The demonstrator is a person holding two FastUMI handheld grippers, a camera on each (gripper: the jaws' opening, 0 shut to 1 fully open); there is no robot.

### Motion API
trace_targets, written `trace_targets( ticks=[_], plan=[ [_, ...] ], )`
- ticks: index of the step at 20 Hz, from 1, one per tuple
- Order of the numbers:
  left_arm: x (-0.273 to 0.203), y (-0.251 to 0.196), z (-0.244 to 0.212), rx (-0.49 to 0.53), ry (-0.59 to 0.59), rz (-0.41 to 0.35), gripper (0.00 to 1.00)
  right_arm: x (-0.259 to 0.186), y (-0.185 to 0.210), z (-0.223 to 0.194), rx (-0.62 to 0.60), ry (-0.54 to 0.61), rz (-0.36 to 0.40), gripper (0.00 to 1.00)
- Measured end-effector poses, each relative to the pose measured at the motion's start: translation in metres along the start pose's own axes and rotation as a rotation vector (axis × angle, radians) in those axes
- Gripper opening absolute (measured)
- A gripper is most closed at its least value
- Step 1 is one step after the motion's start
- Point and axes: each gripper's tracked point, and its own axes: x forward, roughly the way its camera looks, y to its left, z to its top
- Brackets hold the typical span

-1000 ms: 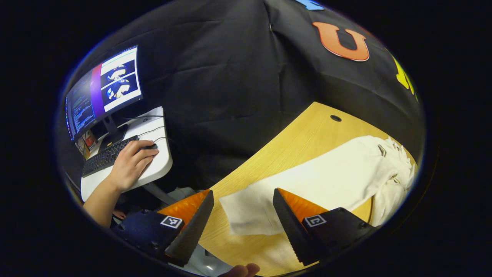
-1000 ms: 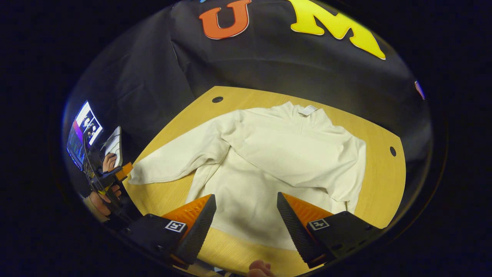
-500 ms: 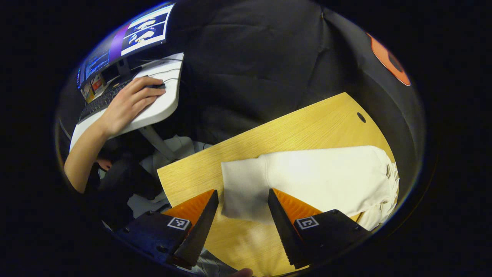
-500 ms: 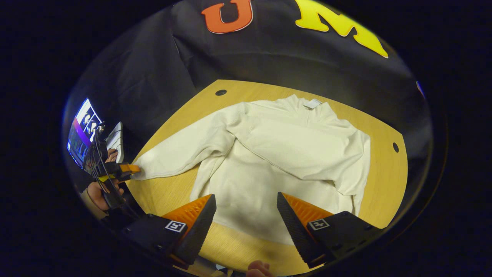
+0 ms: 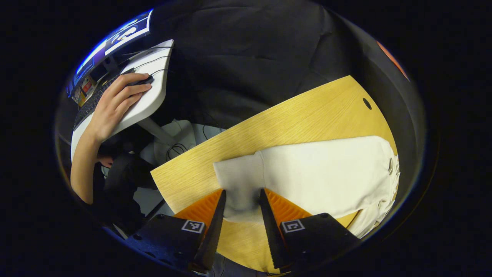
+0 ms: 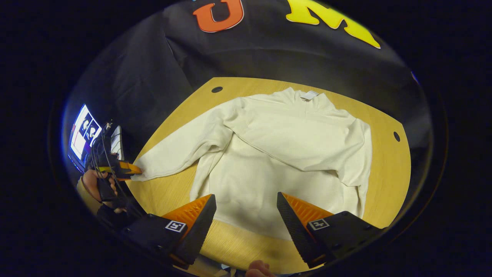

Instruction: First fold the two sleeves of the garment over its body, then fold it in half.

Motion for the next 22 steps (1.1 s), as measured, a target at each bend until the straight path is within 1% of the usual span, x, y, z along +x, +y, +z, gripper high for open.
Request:
trace_targets(
  ticks=[1, 2, 3, 4, 5, 6, 7, 8, 9, 10, 13, 14, 15, 16, 17, 18, 19, 20, 22],
  plan=[
    [0.001, 0.0, 0.001, -0.007, -0.005, 0.002, 0.57, -0.002, -0.001, -0.002, 0.002, 0.0, 0.001, 0.99],
    [0.002, -0.002, 0.003, -0.006, -0.014, -0.004, 0.52, -0.006, -0.001, -0.005, 0.007, -0.001, 0.005, 0.99],
    [0.003, -0.005, 0.005, -0.001, -0.027, -0.017, 0.51, -0.009, -0.002, -0.009, 0.011, 0.0, 0.009, 0.99],
    [0.005, -0.01, 0.008, 0.009, -0.037, -0.039, 0.45, -0.013, -0.005, -0.013, 0.012, -0.001, 0.009, 0.96],
    [0.005, -0.013, 0.008, 0.032, -0.034, -0.06, 0.4, -0.017, -0.008, -0.016, 0.011, -0.005, 0.006, 0.99],
    [0.006, -0.015, 0.008, 0.046, -0.032, -0.079, 0.25, -0.021, -0.011, -0.021, 0.009, -0.007, 0.002, 0.99],
    [0.006, -0.017, 0.008, 0.059, -0.029, -0.091, 0.21, -0.024, -0.014, -0.026, 0.009, -0.007, 0.002, 0.99],
    [0.005, -0.018, 0.008, 0.076, -0.027, -0.099, 0.14, -0.028, -0.017, -0.032, 0.013, -0.009, 0.004, 0.96],
    [0.003, -0.017, 0.008, 0.094, -0.024, -0.101, 0.12, -0.032, -0.021, -0.037, 0.021, -0.01, 0.007, 0.99],
    [0.001, -0.018, 0.008, 0.113, -0.024, -0.097, 0.08, -0.035, -0.027, -0.041, 0.032, -0.012, 0.005, 0.98],
    [-0.015, -0.026, 0.017, 0.178, -0.054, -0.081, 0.05, -0.041, -0.046, -0.053, 0.065, -0.009, -0.002, 0.99],
    [-0.021, -0.034, 0.018, 0.186, -0.061, -0.09, 0.05, -0.044, -0.053, -0.055, 0.073, -0.014, -0.006, 0.99],
    [-0.029, -0.042, 0.019, 0.192, -0.069, -0.091, 0.04, -0.046, -0.058, -0.057, 0.08, -0.017, -0.004, 0.96],
    [-0.036, -0.049, 0.021, 0.203, -0.081, -0.094, 0.04, -0.047, -0.063, -0.06, 0.084, -0.019, 0.001, 0.99],
    [-0.041, -0.056, 0.023, 0.211, -0.091, -0.096, 0.04, -0.047, -0.069, -0.063, 0.083, -0.015, -0.003, 0.99],
    [-0.048, -0.067, 0.023, 0.216, -0.093, -0.108, 0.04, -0.047, -0.074, -0.067, 0.082, -0.013, -0.006, 0.96],
    [-0.055, -0.079, 0.023, 0.214, -0.103, -0.126, 0.04, -0.047, -0.077, -0.07, 0.085, -0.009, -0.001, 0.96],
    [-0.063, -0.093, 0.026, 0.215, -0.121, -0.145, 0.05, -0.048, -0.079, -0.074, 0.091, -0.003, 0.007, 0.99],
    [-0.076, -0.116, 0.028, 0.229, -0.139, -0.175, 0.04, -0.048, -0.084, -0.081, 0.1, 0.005, 0.018, 0.97]
  ],
)
